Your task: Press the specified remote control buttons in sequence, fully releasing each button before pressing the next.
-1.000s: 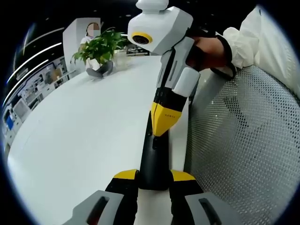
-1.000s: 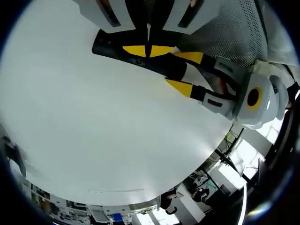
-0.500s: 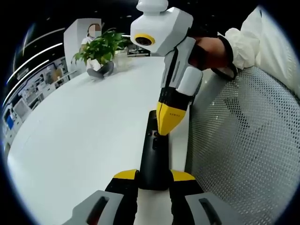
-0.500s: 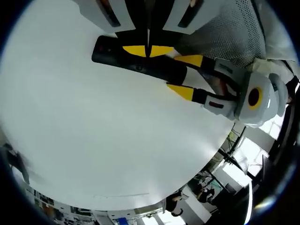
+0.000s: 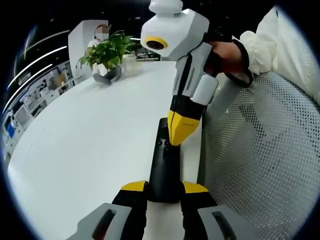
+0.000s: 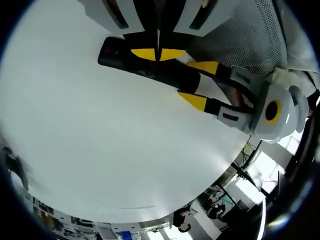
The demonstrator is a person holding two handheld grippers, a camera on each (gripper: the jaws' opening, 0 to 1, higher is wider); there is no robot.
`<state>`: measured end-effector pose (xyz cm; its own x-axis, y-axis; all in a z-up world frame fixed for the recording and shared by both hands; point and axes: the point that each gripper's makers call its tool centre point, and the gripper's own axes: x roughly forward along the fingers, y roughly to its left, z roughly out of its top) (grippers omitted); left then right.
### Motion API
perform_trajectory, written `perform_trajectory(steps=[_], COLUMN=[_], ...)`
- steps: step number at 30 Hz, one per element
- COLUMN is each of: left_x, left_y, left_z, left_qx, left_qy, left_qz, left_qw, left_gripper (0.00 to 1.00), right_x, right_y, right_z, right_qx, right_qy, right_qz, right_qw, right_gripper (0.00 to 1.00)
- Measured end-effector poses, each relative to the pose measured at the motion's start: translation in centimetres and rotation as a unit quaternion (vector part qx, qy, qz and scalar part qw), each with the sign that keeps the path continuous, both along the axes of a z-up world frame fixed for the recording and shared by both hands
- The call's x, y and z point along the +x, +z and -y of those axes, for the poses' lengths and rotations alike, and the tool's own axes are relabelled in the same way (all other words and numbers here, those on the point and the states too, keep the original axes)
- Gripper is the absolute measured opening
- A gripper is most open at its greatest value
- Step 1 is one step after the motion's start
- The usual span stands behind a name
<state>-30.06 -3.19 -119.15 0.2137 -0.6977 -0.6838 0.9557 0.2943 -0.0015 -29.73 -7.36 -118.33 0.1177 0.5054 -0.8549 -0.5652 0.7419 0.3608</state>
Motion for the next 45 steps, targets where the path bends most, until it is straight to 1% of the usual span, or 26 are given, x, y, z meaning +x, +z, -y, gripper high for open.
perform_trajectory(steps=[3,8,9,10,15,23,28,38,40,41,45], left_x=[0.01,0.01,-0.03,-0.06,-0.1,-0.12,-0.12,-0.15,-0.14,-0.13,-0.16], left_y=[-0.02,-0.03,-0.02,-0.01,0.06,0.16,0.21,0.32,0.31,0.3,0.31], left_z=[0.02,0.05,0.08,0.13,0.15,0.19,0.2,0.21,0.2,0.19,0.2], left_qx=[0.0,0.0,0.0,0.001,0.001,0.002,0.001,0.002,0.001,0.001,0.001], left_qy=[0.0,-0.002,-0.003,-0.008,-0.005,-0.005,-0.005,-0.007,-0.006,-0.005,-0.006], left_qz=[0.0,0.001,0.001,0.005,0.0,0.002,0.003,0.006,0.006,0.005,0.006], left_qw=[1.0,1.0,1.0,1.0,1.0,1.0,1.0,1.0,1.0,1.0,1.0], left_gripper=[0.25,0.25,0.25,0.25,0.25,0.25,0.25,0.25,0.25,0.25,0.25], right_x=[-0.08,-0.05,-0.21,-0.22,-0.29,-0.25,-0.79,-0.74,-0.64,-0.62,-0.45], right_y=[0.0,-0.08,-0.19,-0.19,-0.26,-0.16,-0.29,-0.38,-0.41,-0.38,-0.42], right_z=[-0.06,0.01,0.03,-0.01,-0.03,0.09,-0.04,-0.01,0.07,0.02,0.08], right_qx=[-0.012,-0.016,-0.017,-0.018,-0.033,-0.013,-0.017,-0.02,-0.013,-0.007,0.007], right_qy=[0.019,0.024,0.028,0.03,0.043,0.016,0.026,0.026,0.014,0.0,-0.02], right_qz=[0.016,0.019,0.015,0.017,0.024,0.007,-0.006,-0.006,-0.013,-0.025,-0.037], right_qw=[0.9996,0.9994,0.9994,0.9992,0.9983,0.9998,0.9995,0.9994,0.9997,0.9997,0.9991], right_gripper=[0.0,0.0,0.0,0.0,0.0,0.0,0.0,0.0,0.0,0.0,0.0])
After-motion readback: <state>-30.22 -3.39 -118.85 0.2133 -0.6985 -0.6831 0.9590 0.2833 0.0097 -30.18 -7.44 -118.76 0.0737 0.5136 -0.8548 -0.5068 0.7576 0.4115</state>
